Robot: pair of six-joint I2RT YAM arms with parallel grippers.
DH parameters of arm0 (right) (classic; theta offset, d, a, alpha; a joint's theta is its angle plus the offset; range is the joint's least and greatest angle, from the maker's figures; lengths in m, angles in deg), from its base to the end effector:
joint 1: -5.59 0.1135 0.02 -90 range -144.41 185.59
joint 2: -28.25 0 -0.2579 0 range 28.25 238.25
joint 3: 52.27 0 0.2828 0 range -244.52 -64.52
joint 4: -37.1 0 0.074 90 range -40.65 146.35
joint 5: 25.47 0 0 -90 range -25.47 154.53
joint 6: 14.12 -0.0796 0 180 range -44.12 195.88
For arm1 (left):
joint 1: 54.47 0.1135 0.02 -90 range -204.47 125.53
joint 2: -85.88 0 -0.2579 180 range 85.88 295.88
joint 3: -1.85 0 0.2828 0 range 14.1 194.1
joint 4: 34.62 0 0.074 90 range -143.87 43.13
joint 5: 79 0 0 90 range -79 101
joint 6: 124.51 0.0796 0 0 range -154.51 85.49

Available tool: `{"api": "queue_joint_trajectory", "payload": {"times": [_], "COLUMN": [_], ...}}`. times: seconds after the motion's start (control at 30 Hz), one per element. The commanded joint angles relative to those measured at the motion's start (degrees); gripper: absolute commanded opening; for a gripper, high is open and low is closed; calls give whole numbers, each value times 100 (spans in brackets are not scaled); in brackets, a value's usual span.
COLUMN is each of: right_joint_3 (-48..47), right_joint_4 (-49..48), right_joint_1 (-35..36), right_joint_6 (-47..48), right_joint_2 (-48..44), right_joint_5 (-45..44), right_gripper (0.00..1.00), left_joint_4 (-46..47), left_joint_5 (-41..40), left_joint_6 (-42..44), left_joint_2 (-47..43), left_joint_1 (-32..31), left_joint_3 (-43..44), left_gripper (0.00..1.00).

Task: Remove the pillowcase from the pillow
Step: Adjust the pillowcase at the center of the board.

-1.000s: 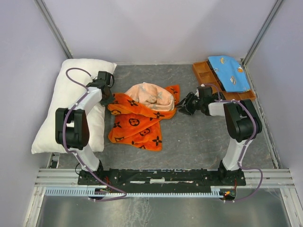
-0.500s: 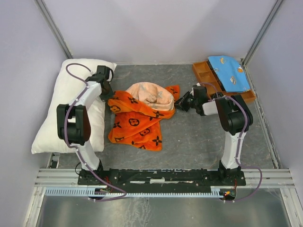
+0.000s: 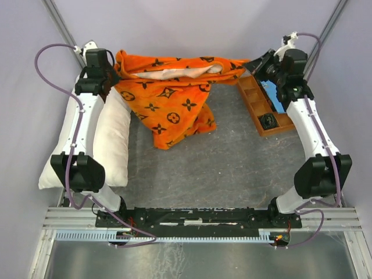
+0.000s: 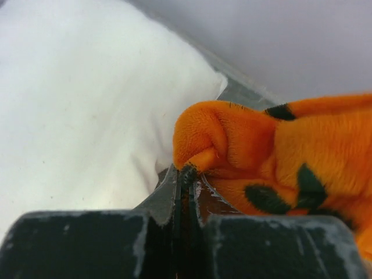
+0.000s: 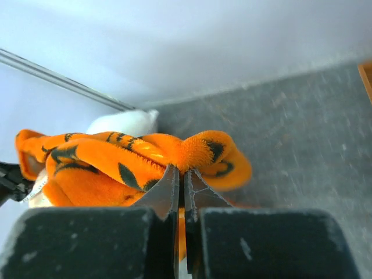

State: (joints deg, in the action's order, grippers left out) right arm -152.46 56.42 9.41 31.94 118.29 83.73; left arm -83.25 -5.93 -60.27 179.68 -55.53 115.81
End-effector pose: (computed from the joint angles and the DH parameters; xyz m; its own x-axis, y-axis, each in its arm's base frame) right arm 0.4431 0.0558 0.3975 -0.3829 0.6312 -0.6745 -0.1682 0.6703 0.7228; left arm 0.4349 0.0151 0.3967 -0.3257 -0.4098 -0.8520 -0.4217 0.8695 -0.2570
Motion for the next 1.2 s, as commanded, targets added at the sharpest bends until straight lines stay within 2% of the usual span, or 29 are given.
{"api": "queue_joint_trajectory", "payload": {"times": [0.0,0.07,0.13,0.23,0.3,0.4,0.5,0.57,0.63,0.73,0.8,0.87,0.93,0.97,1.0,1.03,1.1,1.17], "right_joint_3": [168,-254,-1206,-1991,-2129,-1504,-1038,-1066,-1327,-2425,-3649,-5340,-6445,-6494,-6146,-5491,-3476,-1098], "right_joint_4": [1247,1404,1596,1380,1230,785,1099,1559,1876,2308,2718,3200,3483,3408,3188,2844,1685,402], "right_joint_1": [-334,-334,-329,-329,-328,-329,-330,-329,-336,-326,-329,-329,-344,-343,-342,-339,-338,-337], "right_joint_6": [238,401,635,719,720,713,666,600,538,510,554,630,674,683,690,698,715,679], "right_joint_2": [538,457,478,397,196,-155,23,420,830,1440,1934,2461,2821,2762,2548,2209,1210,94], "right_joint_5": [-770,-901,-906,-680,-686,-783,-899,-802,-622,-515,-509,-484,-390,-273,-98,135,533,457], "right_gripper": [2,1,1,1,1,1,1,2,2,2,2,1,2,2,2,2,2,4], "left_joint_4": [51,321,396,857,1315,2327,1947,1422,728,-455,-1218,-1729,-1779,-1604,-1323,-949,534,1769], "left_joint_5": [-681,-526,-262,267,524,458,-7,-27,277,1142,1584,1682,1711,1743,1805,1892,2017,1784], "left_joint_6": [239,309,350,409,463,579,516,316,173,137,97,35,22,76,156,253,369,300], "left_joint_2": [-49,-332,-473,-876,-1454,-2317,-2179,-1709,-971,348,1186,1798,1976,1761,1405,974,-280,-1487], "left_joint_1": [413,413,406,405,400,396,391,394,396,382,330,224,100,30,-40,-122,-250,-330], "left_joint_3": [-524,-336,222,556,205,-1242,-1951,-2023,-1519,482,2281,4017,4914,4860,4410,3610,1418,-936], "left_gripper": [3,3,3,3,3,3,3,3,3,3,3,3,3,3,3,3,3,5]}}
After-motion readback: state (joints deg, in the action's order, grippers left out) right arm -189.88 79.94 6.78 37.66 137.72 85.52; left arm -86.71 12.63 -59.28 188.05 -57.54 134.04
